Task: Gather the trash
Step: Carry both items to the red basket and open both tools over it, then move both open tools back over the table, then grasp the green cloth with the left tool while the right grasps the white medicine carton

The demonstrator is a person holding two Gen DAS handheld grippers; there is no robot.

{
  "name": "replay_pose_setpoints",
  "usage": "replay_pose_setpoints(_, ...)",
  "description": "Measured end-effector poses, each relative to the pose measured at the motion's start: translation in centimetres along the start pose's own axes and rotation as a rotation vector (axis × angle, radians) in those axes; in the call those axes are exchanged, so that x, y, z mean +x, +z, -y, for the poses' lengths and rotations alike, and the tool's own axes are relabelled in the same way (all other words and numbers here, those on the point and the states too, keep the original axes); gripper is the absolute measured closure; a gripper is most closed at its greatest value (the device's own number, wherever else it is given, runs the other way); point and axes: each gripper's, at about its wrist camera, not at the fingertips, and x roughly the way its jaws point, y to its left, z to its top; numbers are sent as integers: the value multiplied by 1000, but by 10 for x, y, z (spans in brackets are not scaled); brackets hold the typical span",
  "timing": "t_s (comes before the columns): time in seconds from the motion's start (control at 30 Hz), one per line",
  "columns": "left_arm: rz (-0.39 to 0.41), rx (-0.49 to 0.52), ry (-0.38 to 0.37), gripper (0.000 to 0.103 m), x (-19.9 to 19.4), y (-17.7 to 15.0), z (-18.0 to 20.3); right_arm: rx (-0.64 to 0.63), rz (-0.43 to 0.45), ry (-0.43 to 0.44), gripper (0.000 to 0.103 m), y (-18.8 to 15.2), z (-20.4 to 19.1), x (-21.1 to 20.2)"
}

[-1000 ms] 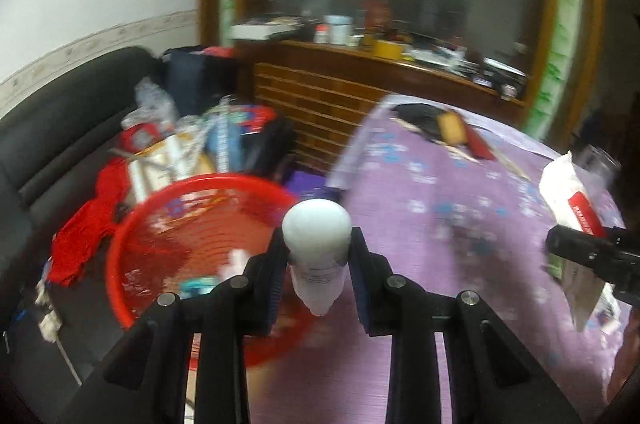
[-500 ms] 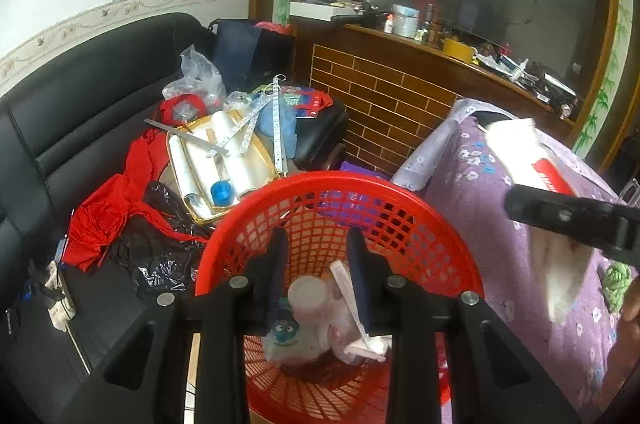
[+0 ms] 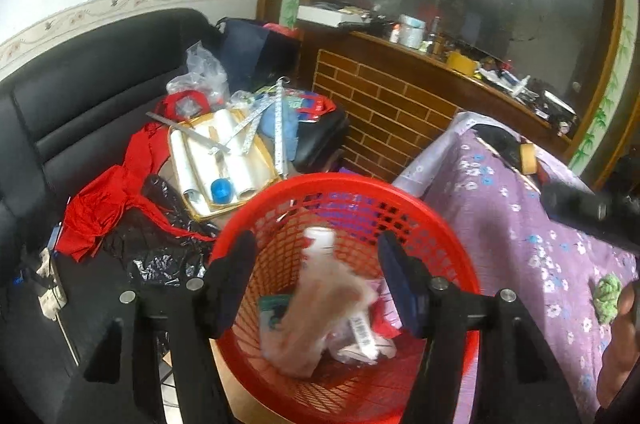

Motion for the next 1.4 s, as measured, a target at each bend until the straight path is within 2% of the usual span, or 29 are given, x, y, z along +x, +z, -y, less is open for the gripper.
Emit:
replay_pose_setpoints(0.17, 13, 68, -39, 41, -18, -3, 36, -6, 4, -57, 24, -38, 23, -44)
replay_pose_setpoints(0.4, 21, 193, -113, 40, -50, -18, 113, 99, 42, -113, 30, -92, 95, -130)
replay_pose_setpoints(0.6, -6, 302, -189, 34, -68, -40, 194, 163, 83, -288, 31, -136, 176, -223)
replay_pose_setpoints(0.63, -19, 320, -205, 30, -70, -44, 208, 182, 81, -321, 31, -143, 190, -237)
replay_pose_setpoints(0.7, -37, 363, -240, 30, -76, -52, 240, 219, 68, -370, 32, -156, 218, -260)
replay_pose_setpoints(0.77, -44, 412, -266, 28, -82, -61, 269, 256, 49, -475, 33, -173, 254, -282)
replay_pose_setpoints(0.87, -62, 473, -313, 23, -90, -76, 312, 267, -23, -557, 35, -194, 289, -290)
replay_pose_setpoints(1.03, -117, 531, -338, 23, -87, -93, 364, 260, -66, -537, 42, -205, 309, -282)
replay_pose_setpoints(1.13, -134, 568, -324, 23, -81, -100, 389, 245, -89, -555, 53, -204, 313, -272)
replay_pose_setpoints(1.17, -138, 577, -318, 23, -78, -101, 395, 249, -87, -551, 61, -204, 315, -268)
replay_pose_setpoints(1.2, -143, 584, -312, 22, -74, -102, 401, 255, -89, -547, 64, -203, 314, -263)
replay_pose_setpoints(1.3, -174, 614, -288, 18, -59, -107, 422, 260, -60, -539, 66, -207, 313, -257)
replay_pose_setpoints(1.4, -194, 649, -272, 18, -41, -111, 441, 317, 18, -486, 66, -212, 322, -266)
